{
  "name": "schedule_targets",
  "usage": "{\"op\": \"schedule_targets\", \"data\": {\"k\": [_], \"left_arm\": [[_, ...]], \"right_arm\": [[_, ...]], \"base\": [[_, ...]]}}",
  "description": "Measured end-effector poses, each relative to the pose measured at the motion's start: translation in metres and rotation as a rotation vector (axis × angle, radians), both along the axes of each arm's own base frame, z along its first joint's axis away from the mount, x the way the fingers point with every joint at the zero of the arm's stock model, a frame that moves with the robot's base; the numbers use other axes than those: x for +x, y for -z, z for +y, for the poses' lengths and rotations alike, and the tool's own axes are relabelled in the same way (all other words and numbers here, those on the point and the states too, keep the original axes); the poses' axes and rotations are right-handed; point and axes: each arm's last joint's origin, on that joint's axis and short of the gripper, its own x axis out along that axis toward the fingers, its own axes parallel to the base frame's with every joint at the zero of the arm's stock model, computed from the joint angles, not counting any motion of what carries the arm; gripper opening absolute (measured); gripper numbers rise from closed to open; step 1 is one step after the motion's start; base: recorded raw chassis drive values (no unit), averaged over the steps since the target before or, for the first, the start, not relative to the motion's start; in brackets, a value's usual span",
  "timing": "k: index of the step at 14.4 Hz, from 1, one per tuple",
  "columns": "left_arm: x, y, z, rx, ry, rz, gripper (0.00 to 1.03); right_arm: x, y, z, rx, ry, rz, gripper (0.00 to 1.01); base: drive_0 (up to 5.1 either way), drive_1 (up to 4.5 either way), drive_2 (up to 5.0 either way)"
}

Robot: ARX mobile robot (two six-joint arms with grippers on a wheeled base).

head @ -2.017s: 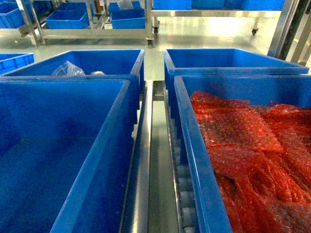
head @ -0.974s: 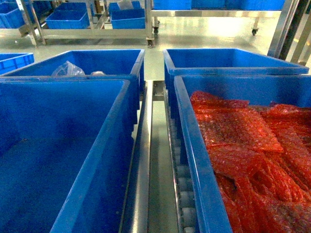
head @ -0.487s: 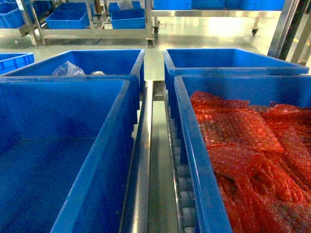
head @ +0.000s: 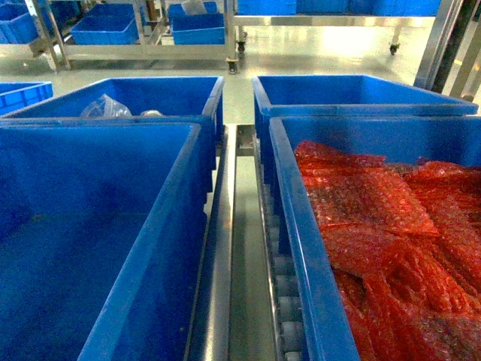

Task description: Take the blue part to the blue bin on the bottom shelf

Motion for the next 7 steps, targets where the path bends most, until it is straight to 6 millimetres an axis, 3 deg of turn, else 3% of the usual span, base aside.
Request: {"op": "schedule_targets", "data": {"k": [3, 4, 7], "left_arm": [[0.059, -0.026, 0.004, 0.013, -0.052, -0.065, 0.44], [0.077, -0.03, 0.0, 0.013, -0.029, -0.071, 0.55], [0.079, -0.024, -0.002, 0.026, -0.011, -0.044, 0.99]], "right_arm": [[0.0, 0.0, 0.0, 0.0, 0.0, 0.0, 0.98], [0.0, 0.0, 0.0, 0.0, 0.0, 0.0, 0.98], [0.0, 0.0, 0.0, 0.0, 0.0, 0.0, 0.98]], "base": [[0.0, 0.0, 0.0], [0.0, 0.0, 0.0], [0.0, 0.0, 0.0]]}}
